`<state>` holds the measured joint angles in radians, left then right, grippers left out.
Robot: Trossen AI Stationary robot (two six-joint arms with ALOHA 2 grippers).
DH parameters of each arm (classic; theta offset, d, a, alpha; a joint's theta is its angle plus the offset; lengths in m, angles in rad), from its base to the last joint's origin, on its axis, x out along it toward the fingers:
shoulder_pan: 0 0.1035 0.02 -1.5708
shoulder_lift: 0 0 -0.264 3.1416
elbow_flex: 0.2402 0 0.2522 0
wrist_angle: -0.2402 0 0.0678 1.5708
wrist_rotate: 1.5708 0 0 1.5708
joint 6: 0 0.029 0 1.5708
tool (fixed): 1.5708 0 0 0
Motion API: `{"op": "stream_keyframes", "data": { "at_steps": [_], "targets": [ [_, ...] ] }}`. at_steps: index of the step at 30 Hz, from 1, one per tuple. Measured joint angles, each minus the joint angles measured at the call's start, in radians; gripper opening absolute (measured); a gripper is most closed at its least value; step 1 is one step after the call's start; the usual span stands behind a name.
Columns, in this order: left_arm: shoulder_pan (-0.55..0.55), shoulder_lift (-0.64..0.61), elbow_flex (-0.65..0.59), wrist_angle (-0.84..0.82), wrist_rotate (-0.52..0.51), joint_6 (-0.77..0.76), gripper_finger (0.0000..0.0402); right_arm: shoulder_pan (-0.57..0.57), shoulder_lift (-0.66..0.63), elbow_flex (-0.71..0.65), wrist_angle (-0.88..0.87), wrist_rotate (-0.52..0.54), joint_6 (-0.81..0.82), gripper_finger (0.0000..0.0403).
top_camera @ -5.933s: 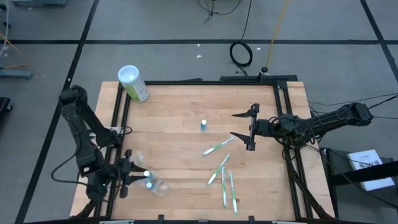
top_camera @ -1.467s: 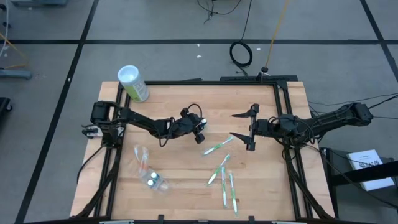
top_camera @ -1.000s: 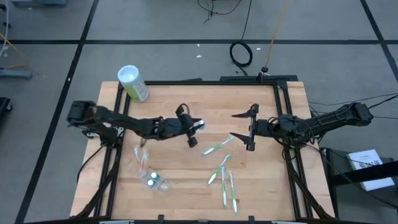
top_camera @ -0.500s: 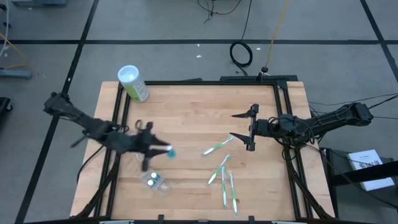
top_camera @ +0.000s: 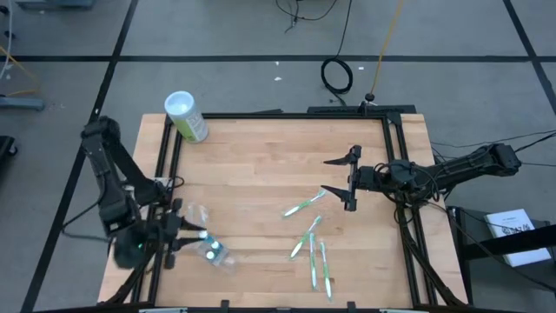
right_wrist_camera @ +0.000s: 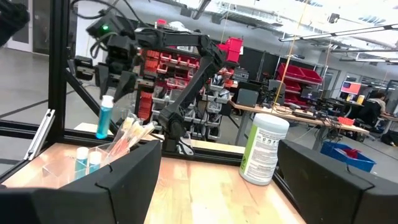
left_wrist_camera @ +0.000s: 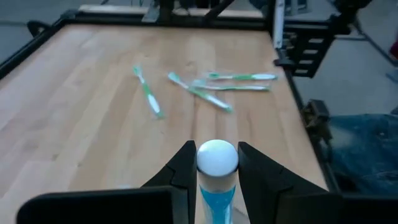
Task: Pick & Place toothbrushing station
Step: Put the blue mouthwash into the transparent organizer
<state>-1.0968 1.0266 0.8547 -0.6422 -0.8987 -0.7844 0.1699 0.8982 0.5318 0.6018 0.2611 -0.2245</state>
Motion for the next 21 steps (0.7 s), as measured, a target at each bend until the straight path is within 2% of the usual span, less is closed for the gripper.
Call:
{"op": "stream_keyframes", "data": {
  "at_steps": [4, 8, 14, 21],
  "targets": [
    [-0.100, 0.053, 0.000, -0.002, -0.070, -0.104, 0.0083, 0.000, 0.000, 0.000, 0.000, 0.000, 0.000, 0.0318],
    [-0.155, 0.128, 0.000, -0.027, -0.082, -0.176, 0.0083, 0.000, 0.000, 0.000, 0.000, -0.001, -0.001, 0.0318],
    [-0.187, 0.224, 0.000, -0.078, -0.146, -0.288, 0.0083, 0.000, 0.000, 0.000, 0.000, -0.001, -0.003, 0.0318],
    [-0.189, 0.277, 0.002, -0.113, -0.178, -0.393, 0.0083, 0.000, 0.000, 0.000, 0.000, -0.001, -0.004, 0.0318]
  ]
}}
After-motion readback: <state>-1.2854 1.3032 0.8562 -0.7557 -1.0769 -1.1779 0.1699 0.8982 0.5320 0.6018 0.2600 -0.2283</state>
